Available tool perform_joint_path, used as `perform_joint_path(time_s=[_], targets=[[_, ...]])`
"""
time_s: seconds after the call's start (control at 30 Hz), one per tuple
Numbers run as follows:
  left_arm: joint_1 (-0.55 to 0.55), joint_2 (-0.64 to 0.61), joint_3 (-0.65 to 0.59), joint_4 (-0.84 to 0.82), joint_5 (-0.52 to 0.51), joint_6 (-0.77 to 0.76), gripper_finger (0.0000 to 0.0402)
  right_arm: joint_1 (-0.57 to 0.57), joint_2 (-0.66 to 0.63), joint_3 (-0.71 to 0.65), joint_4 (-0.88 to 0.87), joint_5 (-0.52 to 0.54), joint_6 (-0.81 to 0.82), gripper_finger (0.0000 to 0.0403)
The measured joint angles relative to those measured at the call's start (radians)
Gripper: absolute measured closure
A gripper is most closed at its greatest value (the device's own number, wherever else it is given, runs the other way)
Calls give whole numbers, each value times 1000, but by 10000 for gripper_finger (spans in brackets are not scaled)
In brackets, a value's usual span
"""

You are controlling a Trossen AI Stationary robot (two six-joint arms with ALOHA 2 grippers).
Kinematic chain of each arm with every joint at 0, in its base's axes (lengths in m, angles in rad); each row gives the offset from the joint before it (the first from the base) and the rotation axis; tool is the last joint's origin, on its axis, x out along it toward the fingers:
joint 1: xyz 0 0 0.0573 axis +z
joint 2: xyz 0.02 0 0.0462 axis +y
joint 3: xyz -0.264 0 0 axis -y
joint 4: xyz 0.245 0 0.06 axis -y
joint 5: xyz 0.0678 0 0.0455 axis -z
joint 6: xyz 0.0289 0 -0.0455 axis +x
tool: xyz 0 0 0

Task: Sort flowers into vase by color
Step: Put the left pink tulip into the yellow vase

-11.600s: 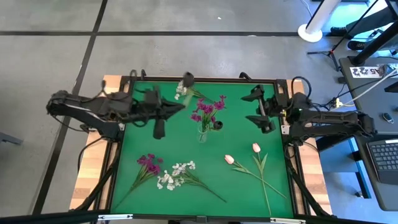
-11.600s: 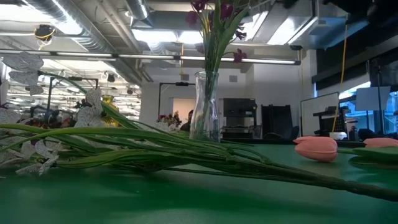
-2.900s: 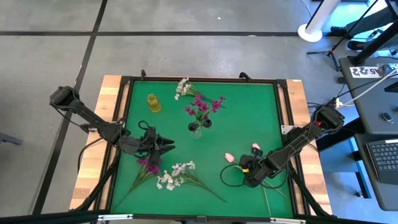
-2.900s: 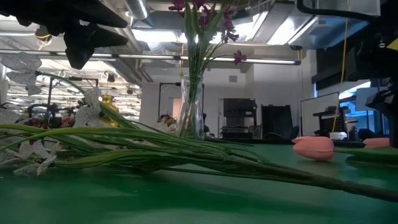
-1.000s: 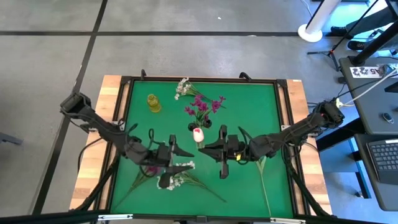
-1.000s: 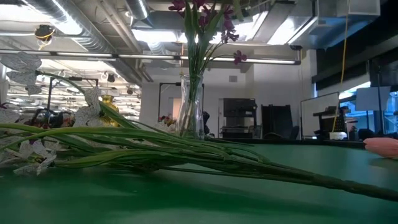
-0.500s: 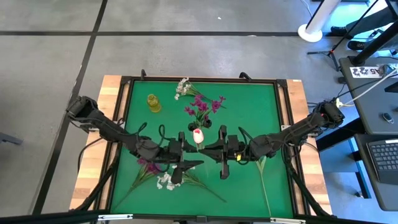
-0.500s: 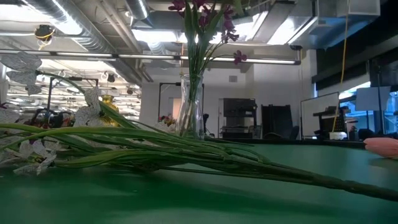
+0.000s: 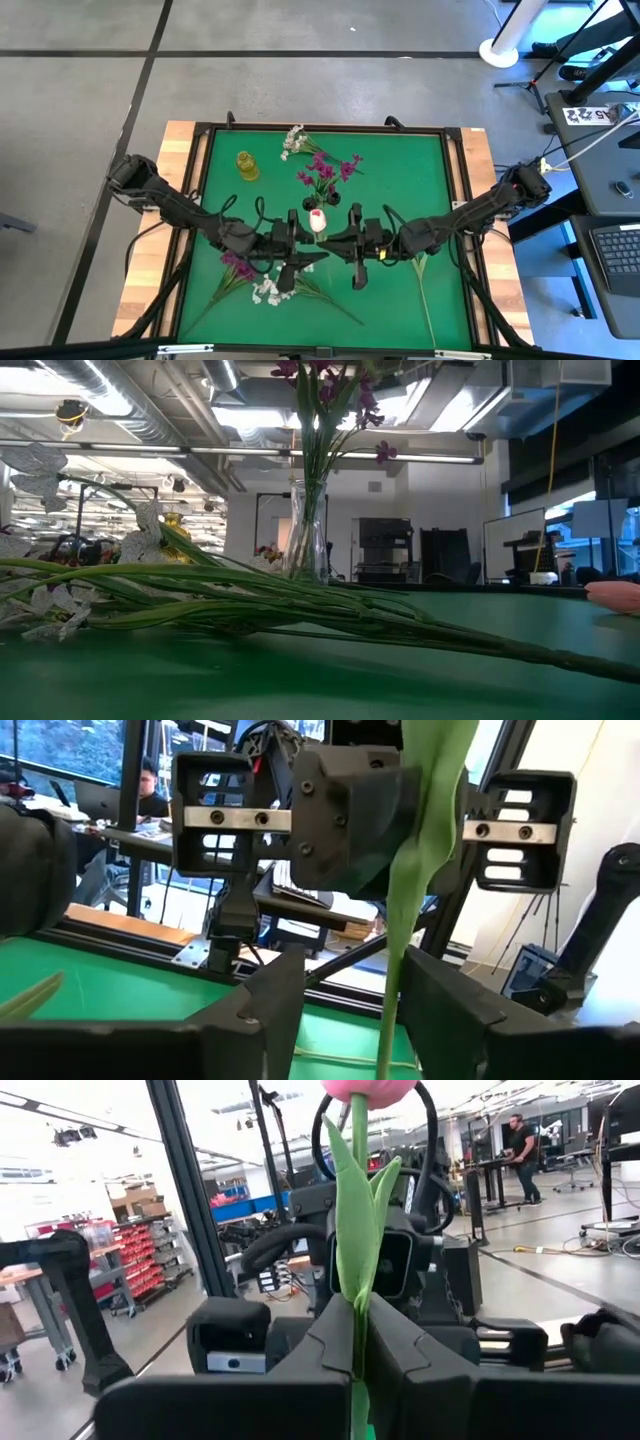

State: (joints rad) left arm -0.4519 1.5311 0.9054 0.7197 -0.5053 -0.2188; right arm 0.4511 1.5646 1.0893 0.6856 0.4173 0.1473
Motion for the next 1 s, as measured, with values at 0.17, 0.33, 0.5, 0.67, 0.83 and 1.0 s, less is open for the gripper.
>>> perform_joint_path(time_s=[0.17,0.33,0.5,0.67,0.83,1.0], targets=[[0,0,0,0,0,0,318,0,3,0,-1,9,-1,391],[-13,0,0,0,-8,-8,391,0,4,0,-2,10,-2,390],[-31,0,0,-2,-35,-7,397,0,4,0,-6,9,-23,388],[-60,-22,0,-34,-34,-7,399,14,-1,0,-8,-47,-52,338],[-98,-84,0,-131,-130,-6,400,16,-15,2,-40,-118,-50,221],[-169,-178,0,-261,-269,26,401,31,-51,15,-169,-132,-49,114]])
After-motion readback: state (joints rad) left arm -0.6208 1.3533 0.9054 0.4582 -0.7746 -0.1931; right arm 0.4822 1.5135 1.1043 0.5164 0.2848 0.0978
